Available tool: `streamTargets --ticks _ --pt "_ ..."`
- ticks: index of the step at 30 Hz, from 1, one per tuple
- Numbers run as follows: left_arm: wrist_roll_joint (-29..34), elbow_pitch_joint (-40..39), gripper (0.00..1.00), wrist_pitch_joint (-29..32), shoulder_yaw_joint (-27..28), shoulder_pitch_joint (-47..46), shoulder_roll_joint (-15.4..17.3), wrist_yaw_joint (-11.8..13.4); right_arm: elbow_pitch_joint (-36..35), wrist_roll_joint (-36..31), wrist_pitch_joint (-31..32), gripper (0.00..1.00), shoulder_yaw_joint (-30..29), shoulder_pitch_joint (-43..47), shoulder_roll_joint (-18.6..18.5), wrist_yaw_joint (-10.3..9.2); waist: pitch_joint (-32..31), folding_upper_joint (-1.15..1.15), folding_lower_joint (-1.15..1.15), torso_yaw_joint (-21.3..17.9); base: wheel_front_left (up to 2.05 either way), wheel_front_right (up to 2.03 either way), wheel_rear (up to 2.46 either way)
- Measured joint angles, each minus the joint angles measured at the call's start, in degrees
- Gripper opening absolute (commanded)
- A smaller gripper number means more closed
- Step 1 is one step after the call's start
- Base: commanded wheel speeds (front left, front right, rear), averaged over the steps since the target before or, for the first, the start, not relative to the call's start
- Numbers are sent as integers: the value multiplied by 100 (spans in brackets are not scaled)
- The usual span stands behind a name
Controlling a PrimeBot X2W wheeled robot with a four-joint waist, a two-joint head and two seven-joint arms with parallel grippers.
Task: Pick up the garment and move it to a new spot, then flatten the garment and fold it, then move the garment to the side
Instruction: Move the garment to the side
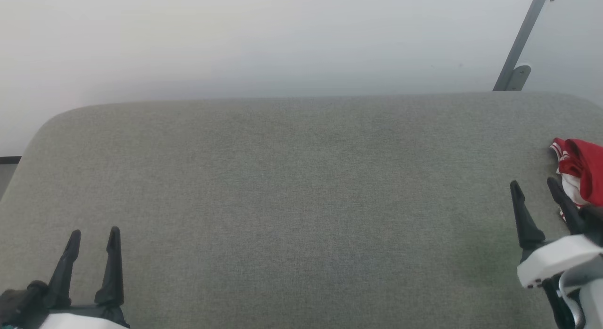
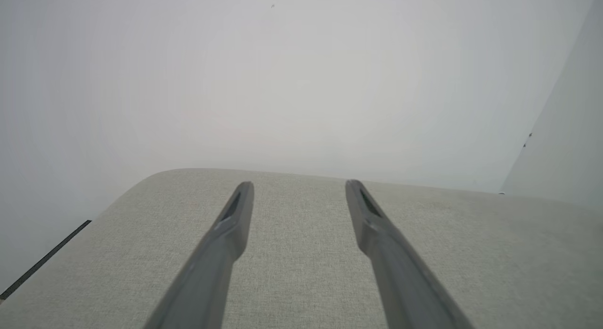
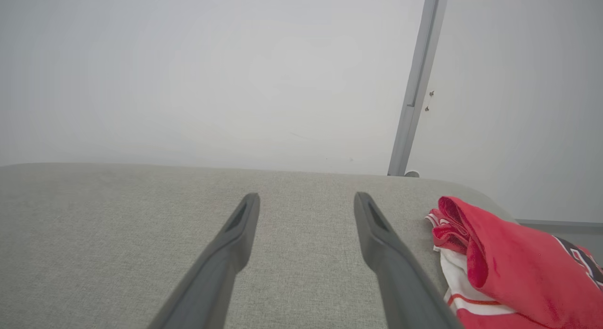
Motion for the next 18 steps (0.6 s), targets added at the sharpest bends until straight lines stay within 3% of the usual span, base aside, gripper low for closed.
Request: streamTargets --ticks 11,18 --pt "40 -122 100 0 252 325 -187 0 -639 -328 -1 100 -653 828 557 -1 -58 0 0 12 0 0 0" --pt "-15 -71 100 0 274 345 -169 0 -789 -426 0 100 -781 1000 687 -1 -48 0 0 -14 0 0 0"
